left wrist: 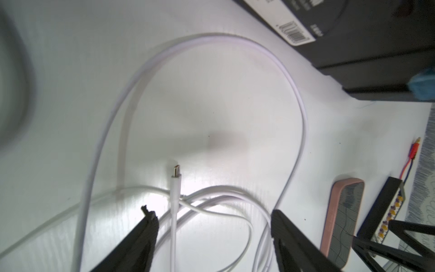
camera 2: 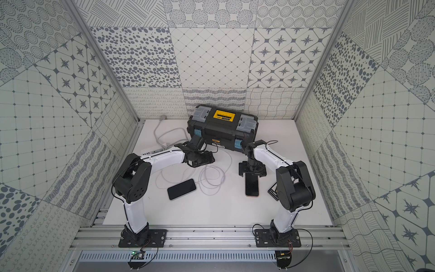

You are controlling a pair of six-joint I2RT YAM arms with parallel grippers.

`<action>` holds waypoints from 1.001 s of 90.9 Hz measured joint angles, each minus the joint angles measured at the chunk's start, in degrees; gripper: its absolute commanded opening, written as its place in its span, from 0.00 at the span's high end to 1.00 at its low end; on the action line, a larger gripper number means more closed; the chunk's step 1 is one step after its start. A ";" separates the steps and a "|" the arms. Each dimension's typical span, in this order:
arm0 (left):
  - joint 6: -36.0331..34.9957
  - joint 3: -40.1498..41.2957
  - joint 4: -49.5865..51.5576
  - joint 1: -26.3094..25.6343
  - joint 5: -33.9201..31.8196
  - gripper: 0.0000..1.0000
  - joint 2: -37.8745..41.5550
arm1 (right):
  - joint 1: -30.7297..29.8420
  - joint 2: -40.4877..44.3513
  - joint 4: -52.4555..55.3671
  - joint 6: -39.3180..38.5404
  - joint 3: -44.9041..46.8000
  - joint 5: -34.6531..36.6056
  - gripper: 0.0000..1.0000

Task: Unplug the charging cable from the phone
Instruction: Place the phone at the center of the board, then pick up the phone at the center of the board.

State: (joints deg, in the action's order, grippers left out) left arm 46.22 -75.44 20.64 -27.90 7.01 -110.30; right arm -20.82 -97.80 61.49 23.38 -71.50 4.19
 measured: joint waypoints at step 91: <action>38.77 22.64 22.64 -2.80 -14.56 0.10 30.62 | -2.73 2.27 -0.33 7.98 -9.16 2.62 0.03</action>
State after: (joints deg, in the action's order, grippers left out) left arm 84.99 -52.80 43.29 -30.70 -7.55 -79.68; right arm -23.55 -95.53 61.17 31.35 -80.66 6.81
